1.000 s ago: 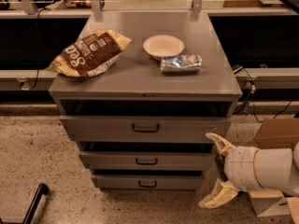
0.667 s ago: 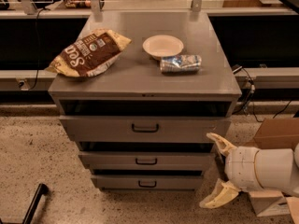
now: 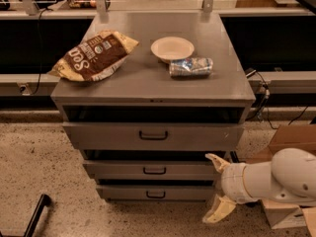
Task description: Open middle drawer
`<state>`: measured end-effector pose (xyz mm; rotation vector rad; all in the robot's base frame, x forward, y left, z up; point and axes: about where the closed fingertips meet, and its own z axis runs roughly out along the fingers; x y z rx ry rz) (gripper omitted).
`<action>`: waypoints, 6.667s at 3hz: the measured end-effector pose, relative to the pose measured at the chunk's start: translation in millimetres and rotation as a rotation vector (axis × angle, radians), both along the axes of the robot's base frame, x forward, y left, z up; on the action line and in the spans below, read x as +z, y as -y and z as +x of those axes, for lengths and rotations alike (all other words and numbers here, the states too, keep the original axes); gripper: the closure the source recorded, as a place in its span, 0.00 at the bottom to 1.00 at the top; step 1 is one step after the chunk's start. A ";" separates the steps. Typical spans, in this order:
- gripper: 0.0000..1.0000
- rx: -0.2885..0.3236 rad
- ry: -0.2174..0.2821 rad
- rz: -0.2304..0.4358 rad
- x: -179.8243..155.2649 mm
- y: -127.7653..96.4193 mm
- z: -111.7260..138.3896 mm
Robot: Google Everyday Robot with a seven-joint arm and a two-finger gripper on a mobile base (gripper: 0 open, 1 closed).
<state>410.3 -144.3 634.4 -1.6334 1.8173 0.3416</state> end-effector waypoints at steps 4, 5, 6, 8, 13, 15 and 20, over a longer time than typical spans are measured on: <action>0.00 0.093 0.009 -0.144 -152.9 23.8 65.0; 0.00 0.088 0.010 -0.134 -171.6 33.1 102.1; 0.00 0.088 -0.002 -0.139 -187.2 35.0 120.7; 0.18 0.048 0.003 -0.147 -209.7 43.5 137.0; 0.15 0.105 -0.049 -0.138 -212.3 31.3 94.5; 0.00 0.107 -0.051 -0.137 -213.3 30.0 93.9; 0.25 0.312 -0.327 -0.063 -136.8 -3.5 15.0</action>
Offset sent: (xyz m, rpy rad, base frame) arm 0.0294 -0.0223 -0.1521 -0.1534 0.0029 0.0861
